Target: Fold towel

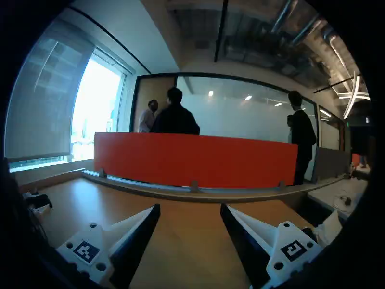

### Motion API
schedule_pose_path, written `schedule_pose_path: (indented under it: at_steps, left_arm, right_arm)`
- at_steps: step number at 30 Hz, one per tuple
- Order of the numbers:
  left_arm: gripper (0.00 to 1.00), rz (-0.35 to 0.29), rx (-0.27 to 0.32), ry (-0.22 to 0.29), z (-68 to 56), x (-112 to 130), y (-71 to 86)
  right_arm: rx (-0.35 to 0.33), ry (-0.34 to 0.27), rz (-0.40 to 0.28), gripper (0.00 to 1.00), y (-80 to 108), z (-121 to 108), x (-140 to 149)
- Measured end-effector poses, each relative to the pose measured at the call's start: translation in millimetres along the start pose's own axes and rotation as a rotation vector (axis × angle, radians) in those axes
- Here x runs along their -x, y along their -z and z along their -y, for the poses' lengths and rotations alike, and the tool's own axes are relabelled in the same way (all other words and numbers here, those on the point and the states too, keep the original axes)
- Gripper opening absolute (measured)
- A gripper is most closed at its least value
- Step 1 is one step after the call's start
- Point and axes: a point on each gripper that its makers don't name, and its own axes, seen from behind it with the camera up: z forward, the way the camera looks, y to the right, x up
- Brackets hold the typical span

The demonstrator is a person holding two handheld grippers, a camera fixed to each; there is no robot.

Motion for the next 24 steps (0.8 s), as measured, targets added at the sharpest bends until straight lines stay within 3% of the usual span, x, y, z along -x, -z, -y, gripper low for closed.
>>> schedule_pose_path:
  at_steps: [17,24]
  left_arm:
    - [0.92,0.0,0.0,0.0,-1.0,-0.4,-1.2]
    - [0.92,-0.001,0.0,0.0,0.2,-1.3,-0.5]
  right_arm:
    - [0.069,-0.032,-0.026,0.97,6.7,-49.0,24.4]
    - [0.065,-0.067,-0.026,0.97,7.7,-54.9,44.1]
